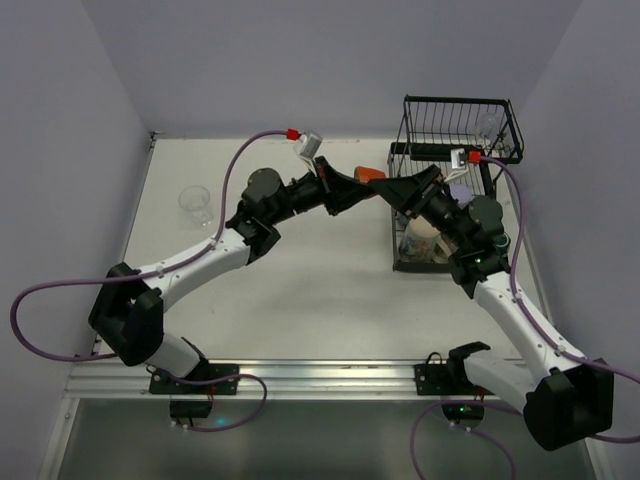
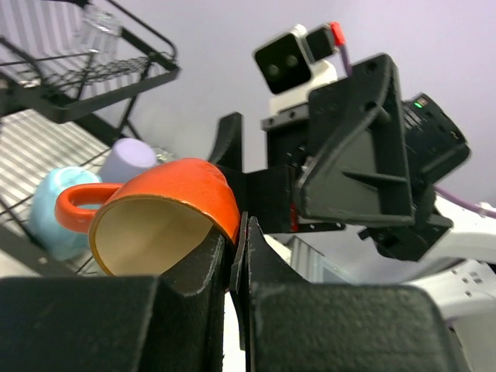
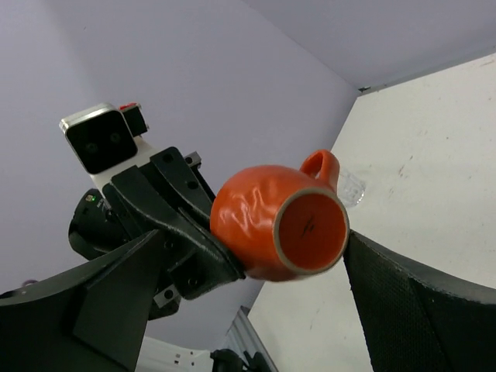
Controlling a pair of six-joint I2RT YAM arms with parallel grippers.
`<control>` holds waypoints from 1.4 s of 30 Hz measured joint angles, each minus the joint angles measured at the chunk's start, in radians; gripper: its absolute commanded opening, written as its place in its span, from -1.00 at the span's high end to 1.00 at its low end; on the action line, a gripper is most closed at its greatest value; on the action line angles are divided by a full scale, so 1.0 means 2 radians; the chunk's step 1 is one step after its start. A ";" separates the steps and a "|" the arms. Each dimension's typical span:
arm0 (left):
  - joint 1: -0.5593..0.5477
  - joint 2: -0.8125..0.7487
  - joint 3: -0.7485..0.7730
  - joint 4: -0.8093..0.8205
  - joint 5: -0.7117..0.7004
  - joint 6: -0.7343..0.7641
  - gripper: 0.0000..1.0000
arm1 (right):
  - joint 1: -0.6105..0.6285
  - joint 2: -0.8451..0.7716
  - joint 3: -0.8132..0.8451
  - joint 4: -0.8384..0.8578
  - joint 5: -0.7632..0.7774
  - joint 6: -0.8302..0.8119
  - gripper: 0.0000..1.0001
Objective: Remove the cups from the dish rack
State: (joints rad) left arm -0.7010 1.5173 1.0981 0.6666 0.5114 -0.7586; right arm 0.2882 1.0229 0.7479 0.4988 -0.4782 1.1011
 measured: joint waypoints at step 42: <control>0.112 0.009 0.069 -0.562 -0.383 0.232 1.00 | 0.001 0.003 0.017 -0.128 -0.018 -0.128 -0.98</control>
State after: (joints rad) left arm -0.4770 1.5349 1.2354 -0.4580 -0.2543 -0.2943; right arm 0.2893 1.0298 0.7811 0.2436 -0.5140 0.8452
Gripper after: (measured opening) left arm 0.062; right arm 0.990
